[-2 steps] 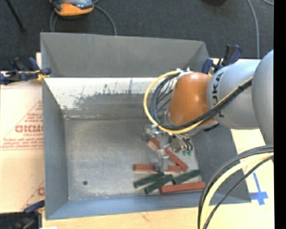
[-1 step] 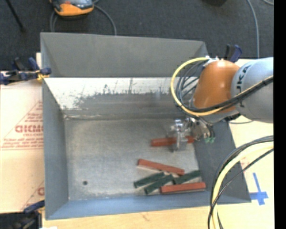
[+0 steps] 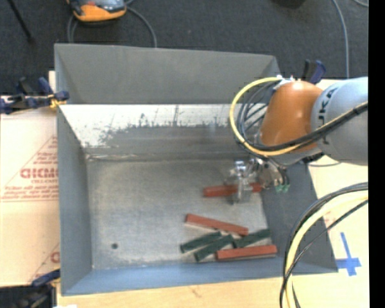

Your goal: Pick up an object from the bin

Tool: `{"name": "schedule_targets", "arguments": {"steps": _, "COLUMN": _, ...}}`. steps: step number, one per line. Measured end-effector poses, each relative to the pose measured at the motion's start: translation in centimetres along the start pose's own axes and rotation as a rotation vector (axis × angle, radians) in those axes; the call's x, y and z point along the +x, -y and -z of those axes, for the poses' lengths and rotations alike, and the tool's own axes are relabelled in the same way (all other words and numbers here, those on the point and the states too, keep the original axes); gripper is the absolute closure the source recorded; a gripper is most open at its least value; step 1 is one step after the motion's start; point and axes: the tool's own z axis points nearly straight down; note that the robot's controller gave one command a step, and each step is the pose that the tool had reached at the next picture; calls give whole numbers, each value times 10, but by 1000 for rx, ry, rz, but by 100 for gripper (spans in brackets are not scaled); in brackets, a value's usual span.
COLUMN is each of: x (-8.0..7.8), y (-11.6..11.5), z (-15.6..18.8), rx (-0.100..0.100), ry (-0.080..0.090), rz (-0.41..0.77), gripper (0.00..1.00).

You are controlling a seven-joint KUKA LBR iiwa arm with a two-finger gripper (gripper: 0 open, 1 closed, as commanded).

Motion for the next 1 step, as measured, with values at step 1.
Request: {"name": "schedule_targets", "arguments": {"steps": 1, "x": -5, "y": -22, "z": 136, "rx": 0, "ry": -1, "rz": -8, "gripper": 100}}
